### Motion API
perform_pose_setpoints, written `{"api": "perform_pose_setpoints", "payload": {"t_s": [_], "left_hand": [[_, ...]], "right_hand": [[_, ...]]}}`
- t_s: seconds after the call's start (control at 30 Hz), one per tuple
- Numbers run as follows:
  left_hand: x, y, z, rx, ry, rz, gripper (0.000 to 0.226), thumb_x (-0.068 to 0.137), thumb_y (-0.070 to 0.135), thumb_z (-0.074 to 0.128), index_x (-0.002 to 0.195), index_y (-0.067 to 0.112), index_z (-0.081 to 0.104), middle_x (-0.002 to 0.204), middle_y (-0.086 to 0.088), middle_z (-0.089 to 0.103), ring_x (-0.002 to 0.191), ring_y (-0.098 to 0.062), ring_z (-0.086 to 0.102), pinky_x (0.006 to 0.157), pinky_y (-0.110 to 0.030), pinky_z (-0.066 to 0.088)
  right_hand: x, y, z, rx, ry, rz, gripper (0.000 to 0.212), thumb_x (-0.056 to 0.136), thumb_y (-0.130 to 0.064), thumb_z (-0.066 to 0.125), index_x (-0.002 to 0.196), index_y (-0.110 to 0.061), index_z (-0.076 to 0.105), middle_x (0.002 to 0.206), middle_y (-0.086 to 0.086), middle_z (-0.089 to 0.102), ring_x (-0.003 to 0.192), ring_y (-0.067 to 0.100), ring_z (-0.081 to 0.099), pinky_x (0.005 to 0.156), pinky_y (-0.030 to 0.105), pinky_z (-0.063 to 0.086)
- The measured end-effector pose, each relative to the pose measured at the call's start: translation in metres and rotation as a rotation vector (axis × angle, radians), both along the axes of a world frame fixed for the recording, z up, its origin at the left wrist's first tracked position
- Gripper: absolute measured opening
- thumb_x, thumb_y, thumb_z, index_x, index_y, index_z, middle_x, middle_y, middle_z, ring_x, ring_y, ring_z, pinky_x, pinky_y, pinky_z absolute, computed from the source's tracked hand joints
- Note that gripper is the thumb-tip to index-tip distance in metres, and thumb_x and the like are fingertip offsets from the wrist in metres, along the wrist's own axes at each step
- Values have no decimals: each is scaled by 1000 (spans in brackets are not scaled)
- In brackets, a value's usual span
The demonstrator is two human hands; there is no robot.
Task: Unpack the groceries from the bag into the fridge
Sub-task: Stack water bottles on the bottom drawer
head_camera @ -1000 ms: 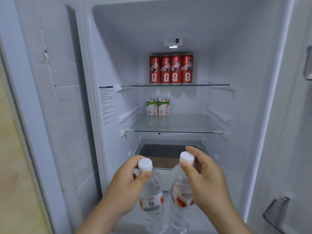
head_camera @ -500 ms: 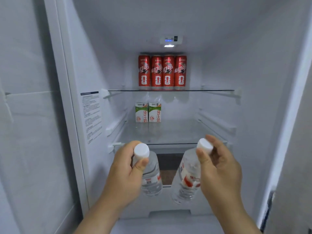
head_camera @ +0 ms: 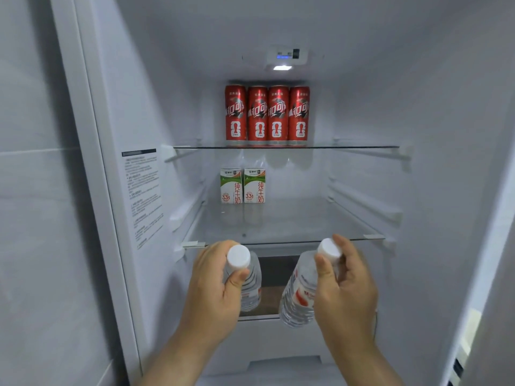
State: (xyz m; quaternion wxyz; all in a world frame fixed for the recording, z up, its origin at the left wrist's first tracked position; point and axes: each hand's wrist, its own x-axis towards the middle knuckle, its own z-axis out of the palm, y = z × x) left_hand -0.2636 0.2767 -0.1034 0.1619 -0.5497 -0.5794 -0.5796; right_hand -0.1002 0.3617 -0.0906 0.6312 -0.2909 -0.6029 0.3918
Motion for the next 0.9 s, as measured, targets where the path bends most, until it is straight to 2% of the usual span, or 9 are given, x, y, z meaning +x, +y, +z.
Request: {"api": "perform_pose_setpoints", "payload": {"t_s": [0.07,0.13,0.23,0.33,0.43,0.53,0.63,0.77,0.9], "left_hand": [[-5,3,-2,-13,-7,4,24,87,41,49,110,47,46,113,29,50,105,-1,48,89,-12,38],[-7,7,-4,-26,-24,8,23,87,43,48,108,48,46,113,27,51,106,-1,48,89,-13,38],[-10,12,-8,-32,-41,6,23,85,43,48,108,48,46,112,28,51,107,-1,48,89,-20,39],[-16,19,-12,-46,-16,21,20,87,36,52,108,35,52,107,22,54,104,-4,49,87,-23,40],[-19,22,-19,-76,5,39,25,88,35,53,110,24,56,107,10,57,108,-2,47,91,-11,35],[-21,20,-25,-58,88,62,28,88,34,51,113,21,54,109,10,54,109,0,44,94,-5,31],[-21,15,-34,-62,163,57,26,88,33,52,113,23,52,110,13,52,106,-2,46,97,-6,30],[-28,11,-63,-119,210,95,27,86,28,64,111,24,55,111,16,53,106,-5,48,97,-14,37],[-34,9,-82,-244,205,147,38,76,10,80,103,28,59,105,15,56,98,-6,50,88,-14,42]], "right_hand": [[-2,2,-2,-18,0,17,35,93,-19,63,119,-40,53,118,-16,57,116,10,55,91,22,44],[-3,4,-3,-28,-19,26,36,93,-20,63,120,-40,53,118,-17,57,115,10,55,89,22,45],[-8,7,-6,-39,-46,27,36,93,-21,63,122,-40,52,122,-12,57,116,12,55,92,27,47],[-15,9,-8,-6,-65,9,37,92,-21,62,123,-38,51,125,-10,56,119,13,54,99,33,48],[-19,11,-7,-2,-57,15,36,92,-20,62,122,-38,51,124,-12,57,119,11,54,95,26,46],[-20,13,-5,-38,-45,34,36,93,-19,63,121,-39,52,123,-12,57,118,11,54,91,21,44],[-19,14,-4,-53,-28,29,36,92,-17,65,119,-38,55,118,-16,58,117,10,56,93,21,45],[-14,15,0,-48,-57,44,37,91,-15,66,120,-36,57,115,-16,61,114,8,58,86,12,46],[-8,13,2,-20,-126,48,39,89,-17,68,120,-37,56,114,-16,62,114,10,59,99,34,51]]}}
